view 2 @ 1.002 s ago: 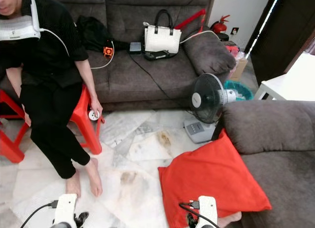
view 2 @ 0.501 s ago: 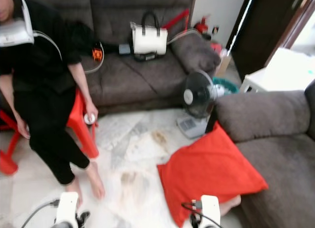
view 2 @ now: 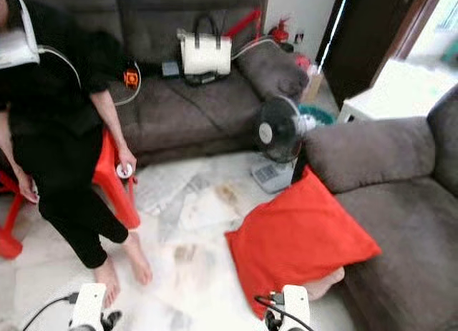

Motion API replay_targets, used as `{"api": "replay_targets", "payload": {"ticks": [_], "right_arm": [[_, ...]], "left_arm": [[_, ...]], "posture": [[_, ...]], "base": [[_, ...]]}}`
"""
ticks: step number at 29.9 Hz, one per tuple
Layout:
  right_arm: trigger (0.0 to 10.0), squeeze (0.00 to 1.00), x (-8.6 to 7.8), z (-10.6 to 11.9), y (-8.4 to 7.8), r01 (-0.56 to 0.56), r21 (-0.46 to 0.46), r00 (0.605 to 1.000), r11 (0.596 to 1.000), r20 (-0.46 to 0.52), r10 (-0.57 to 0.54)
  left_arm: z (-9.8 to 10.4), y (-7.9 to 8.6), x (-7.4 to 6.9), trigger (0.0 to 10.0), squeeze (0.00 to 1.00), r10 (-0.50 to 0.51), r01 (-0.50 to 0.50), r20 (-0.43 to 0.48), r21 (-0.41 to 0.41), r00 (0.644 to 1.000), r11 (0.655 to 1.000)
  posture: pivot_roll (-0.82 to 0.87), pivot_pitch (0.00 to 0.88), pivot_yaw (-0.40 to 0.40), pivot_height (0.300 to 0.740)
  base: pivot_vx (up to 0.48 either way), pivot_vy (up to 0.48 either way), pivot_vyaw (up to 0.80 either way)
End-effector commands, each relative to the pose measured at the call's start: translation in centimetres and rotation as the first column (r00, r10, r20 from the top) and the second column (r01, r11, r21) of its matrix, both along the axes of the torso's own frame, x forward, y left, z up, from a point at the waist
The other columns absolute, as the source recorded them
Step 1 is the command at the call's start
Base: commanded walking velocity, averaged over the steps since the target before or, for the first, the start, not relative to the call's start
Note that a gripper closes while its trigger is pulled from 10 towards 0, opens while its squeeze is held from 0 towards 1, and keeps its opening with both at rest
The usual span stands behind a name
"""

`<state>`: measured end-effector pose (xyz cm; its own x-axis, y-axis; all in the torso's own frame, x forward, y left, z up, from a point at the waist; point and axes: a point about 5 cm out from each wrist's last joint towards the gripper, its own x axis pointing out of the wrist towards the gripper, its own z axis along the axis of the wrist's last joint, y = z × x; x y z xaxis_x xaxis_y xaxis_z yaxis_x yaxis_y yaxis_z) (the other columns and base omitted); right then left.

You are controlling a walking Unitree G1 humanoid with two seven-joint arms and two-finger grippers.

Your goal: Move the pillow to the sofa from floor

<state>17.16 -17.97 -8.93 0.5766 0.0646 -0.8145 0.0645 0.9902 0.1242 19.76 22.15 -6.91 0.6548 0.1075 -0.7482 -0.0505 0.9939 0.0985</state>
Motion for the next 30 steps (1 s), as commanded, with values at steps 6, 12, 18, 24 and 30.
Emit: {"api": "replay_targets", "payload": {"ticks": [6, 12, 18, 24, 30], "right_arm": [[10.0, 0.0, -0.57, -0.13, -1.07, 0.017, -0.025, 1.0, 1.0, -0.014, -0.017], [10.0, 0.0, -0.57, -0.13, -1.03, 0.016, -0.024, 1.0, 1.0, -0.014, -0.017], [10.0, 0.0, -0.57, -0.13, -1.04, 0.017, -0.023, 1.0, 1.0, -0.014, -0.017], [10.0, 0.0, -0.56, -0.12, -1.06, 0.016, -0.023, 1.0, 1.0, -0.014, -0.016], [10.0, 0.0, -0.55, -0.11, -1.09, 0.014, -0.024, 1.0, 1.0, -0.014, -0.014]], "left_arm": [[-0.62, -1.05, -0.7, 10.0, 0.0, -0.017, 0.016, -0.032, -0.025, 0.999, 1.0], [-0.6, -1.02, -0.68, 10.0, 0.0, -0.019, 0.018, -0.033, -0.025, 0.999, 1.0], [-0.6, -1.03, -0.66, 10.0, 0.0, -0.024, 0.023, -0.033, -0.024, 0.999, 0.999], [-0.61, -1.0, -0.68, 10.0, 0.0, -0.016, 0.015, -0.034, -0.017, 0.999, 1.0], [-0.56, -1.02, -0.64, 10.0, 0.0, 0.003, -0.003, -0.018, -0.022, 1.0, 1.0]], "posture": [[0.14, 0.041, -0.061, 0.74], [0.14, 0.041, -0.06, 0.74], [0.14, 0.04, -0.06, 0.74], [0.14, 0.04, -0.061, 0.74], [0.14, 0.041, -0.062, 0.74]], "base": [[0.0, -0.358, 0.0], [0.0, -0.358, 0.0], [0.0, -0.358, 0.0], [0.0, -0.166, 0.0], [0.0, 0.0, 0.0]]}}
